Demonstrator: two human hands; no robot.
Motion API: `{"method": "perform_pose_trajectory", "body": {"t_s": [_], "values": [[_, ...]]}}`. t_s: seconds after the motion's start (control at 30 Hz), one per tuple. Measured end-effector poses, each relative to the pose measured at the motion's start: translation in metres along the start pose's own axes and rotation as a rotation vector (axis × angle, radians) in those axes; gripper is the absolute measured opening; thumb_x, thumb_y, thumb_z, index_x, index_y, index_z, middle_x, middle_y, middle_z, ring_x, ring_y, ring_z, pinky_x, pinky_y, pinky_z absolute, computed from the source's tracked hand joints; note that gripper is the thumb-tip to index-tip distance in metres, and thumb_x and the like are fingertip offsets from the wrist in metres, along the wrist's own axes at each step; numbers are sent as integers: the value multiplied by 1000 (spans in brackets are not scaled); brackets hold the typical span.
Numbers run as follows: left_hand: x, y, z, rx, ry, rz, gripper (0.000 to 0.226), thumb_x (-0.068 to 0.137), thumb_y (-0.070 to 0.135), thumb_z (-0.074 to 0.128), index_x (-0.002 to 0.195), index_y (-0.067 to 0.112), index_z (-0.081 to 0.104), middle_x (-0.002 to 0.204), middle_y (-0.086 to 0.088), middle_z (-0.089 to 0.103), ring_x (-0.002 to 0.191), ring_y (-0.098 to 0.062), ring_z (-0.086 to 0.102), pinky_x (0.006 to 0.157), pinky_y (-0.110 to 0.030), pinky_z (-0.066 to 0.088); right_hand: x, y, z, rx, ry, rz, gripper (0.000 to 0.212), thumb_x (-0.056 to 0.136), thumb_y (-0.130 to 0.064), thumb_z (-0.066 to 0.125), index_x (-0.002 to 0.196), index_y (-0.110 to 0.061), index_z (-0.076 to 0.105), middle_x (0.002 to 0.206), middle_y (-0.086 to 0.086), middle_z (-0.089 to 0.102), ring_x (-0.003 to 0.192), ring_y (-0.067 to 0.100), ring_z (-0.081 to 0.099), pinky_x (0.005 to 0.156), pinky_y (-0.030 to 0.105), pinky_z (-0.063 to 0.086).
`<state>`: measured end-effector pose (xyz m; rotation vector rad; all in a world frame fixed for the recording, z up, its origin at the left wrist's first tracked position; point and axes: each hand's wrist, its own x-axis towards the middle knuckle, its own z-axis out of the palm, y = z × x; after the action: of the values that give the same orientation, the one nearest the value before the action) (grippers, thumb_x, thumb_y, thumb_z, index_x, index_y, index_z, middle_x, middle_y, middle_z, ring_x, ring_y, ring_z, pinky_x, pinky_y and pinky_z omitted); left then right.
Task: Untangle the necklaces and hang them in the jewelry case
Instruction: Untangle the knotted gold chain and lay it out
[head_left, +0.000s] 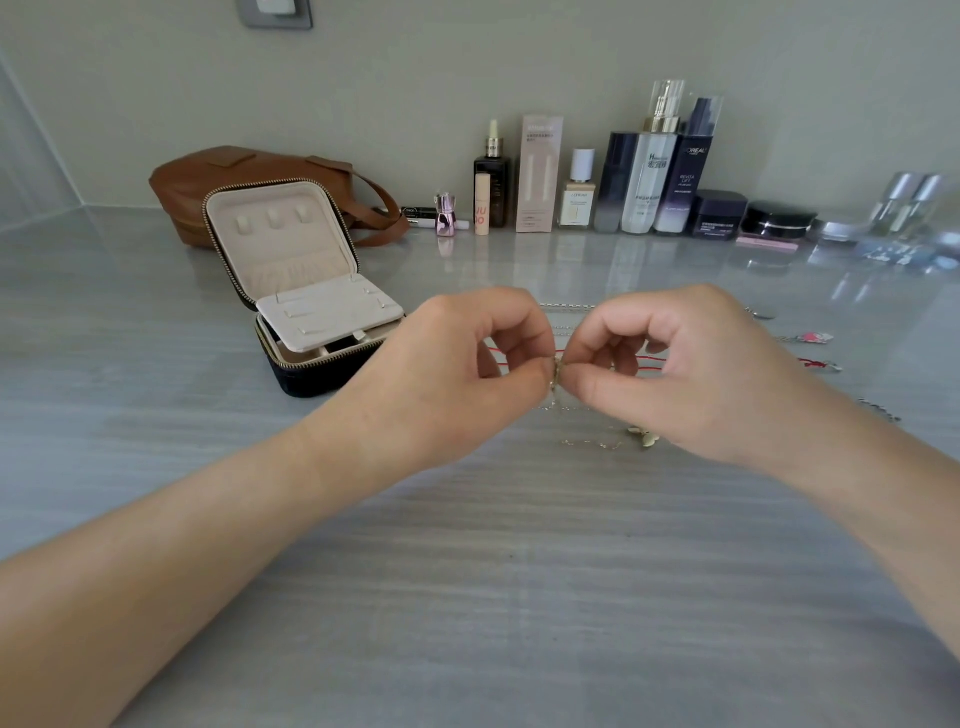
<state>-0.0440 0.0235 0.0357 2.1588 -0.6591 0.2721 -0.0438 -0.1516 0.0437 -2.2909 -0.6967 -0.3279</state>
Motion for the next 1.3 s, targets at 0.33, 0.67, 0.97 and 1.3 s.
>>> {"method": "perform_pose_trajectory", "body": {"t_s": [0.33, 0.67, 0.97, 1.3], "values": [[0, 4, -3, -28, 27, -20, 15, 78, 13, 63, 68, 23, 57, 66, 18, 55, 49, -5, 45, 46, -10, 33, 2, -1, -3, -13, 73, 11, 10, 66, -21, 69, 60, -29, 67, 60, -15, 61, 56, 10, 51, 56, 12, 38], [3, 4, -5, -94, 77, -78, 19, 76, 8, 60, 64, 22, 52, 55, 16, 52, 40, -4, 40, 40, -10, 29, 2, -1, -7, 90, 94, 47, 14, 76, -15, 64, 63, -17, 67, 64, 0, 64, 53, 13, 50, 51, 11, 38], [3, 5, -5, -121, 54, -62, 23, 80, 8, 64, 66, 24, 55, 64, 11, 56, 49, -8, 46, 49, -16, 38, 3, 0, -7, 226, 106, 99, 10, 70, -12, 71, 64, -20, 68, 58, -3, 61, 52, 6, 48, 50, 12, 39], [6, 0, -6, -249, 146, -28, 19, 85, 10, 63, 72, 22, 55, 65, 5, 64, 51, -16, 48, 45, -13, 35, 1, -2, -4, 136, 18, 89, 8, 69, -18, 69, 62, -18, 65, 57, -7, 60, 53, 5, 49, 50, 13, 38]]}}
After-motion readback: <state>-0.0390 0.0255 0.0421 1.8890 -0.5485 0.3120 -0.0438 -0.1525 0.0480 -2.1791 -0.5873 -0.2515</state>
